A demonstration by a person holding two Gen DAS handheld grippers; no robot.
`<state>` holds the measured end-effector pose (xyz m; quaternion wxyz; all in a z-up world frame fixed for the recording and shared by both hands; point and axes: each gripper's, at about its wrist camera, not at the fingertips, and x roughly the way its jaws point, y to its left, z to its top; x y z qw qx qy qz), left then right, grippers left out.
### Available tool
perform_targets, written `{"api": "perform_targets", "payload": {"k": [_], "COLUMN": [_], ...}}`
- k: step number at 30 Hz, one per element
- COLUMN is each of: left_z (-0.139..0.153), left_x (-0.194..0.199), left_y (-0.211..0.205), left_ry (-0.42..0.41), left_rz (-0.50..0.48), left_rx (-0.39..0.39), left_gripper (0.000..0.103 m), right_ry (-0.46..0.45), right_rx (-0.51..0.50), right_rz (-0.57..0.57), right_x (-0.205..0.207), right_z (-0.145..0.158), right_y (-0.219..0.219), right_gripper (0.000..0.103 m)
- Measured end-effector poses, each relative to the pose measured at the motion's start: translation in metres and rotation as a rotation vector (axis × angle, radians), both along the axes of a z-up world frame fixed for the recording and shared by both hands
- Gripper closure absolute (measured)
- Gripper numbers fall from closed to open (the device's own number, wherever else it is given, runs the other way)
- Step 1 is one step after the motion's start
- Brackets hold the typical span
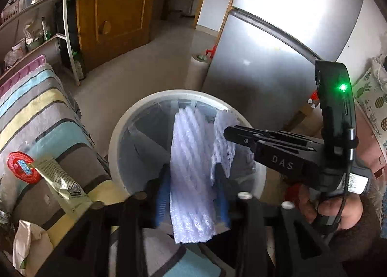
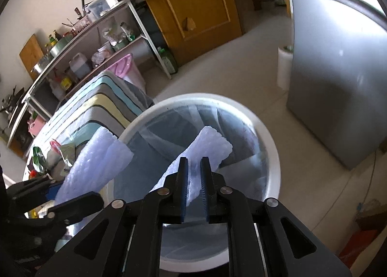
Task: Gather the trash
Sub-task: 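Carry both white foam nets over the bin and open both tools, then grasp the red plastic bag with the left tool while the right tool grasps the gold wrapper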
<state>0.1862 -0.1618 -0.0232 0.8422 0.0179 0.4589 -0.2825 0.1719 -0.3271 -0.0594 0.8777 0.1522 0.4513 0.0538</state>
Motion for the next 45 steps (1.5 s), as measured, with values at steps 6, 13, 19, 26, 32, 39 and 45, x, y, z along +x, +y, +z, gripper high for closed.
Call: {"api": "perform_targets", "payload": {"k": [6,13,19,26,32,39,45], "left_z": [-0.006,0.014,0.034,0.055,0.059,0.051,0.038], "left_x": [0.003,-0.011,-0.028,-0.06,-0.086,-0.114,-0.139], "left_y": [0.004,0.023,0.059,0.108,0.157,0.217,0.254], "left_ry": [0.019,-0.051,-0.111,-0.196,-0.254,-0.269,-0.273], "left_rz": [0.026,0.06,0.127,0.224,0.352,0.486,0.561], "left_rx": [-0.011,-0.017,-0.027,-0.033,0.012,0.024,0.039], "left_gripper": [0.041,0.038,0.036,0.034,0.031,0.029,0.027], "right_ry": [0.023,-0.036,-0.136,-0.217,-0.247,-0.234,-0.207], "right_rx": [0.005,-0.029,-0.068,-0.058,-0.023,0.026,0.032], "right_rz": [-0.032,-0.026,0.002,0.078,0.175,0.312,0.432], "right_x": [0.003,-0.011,-0.032,-0.056,-0.074,-0.09,-0.103], "right_z": [-0.007,0.013,0.04,0.064,0.071,0.065,0.051], "right_y": [-0.005,0.005,0.03,0.07,0.113,0.169,0.218], "right_gripper": [0.059,0.059,0.059,0.059,0.059,0.059,0.059]}}
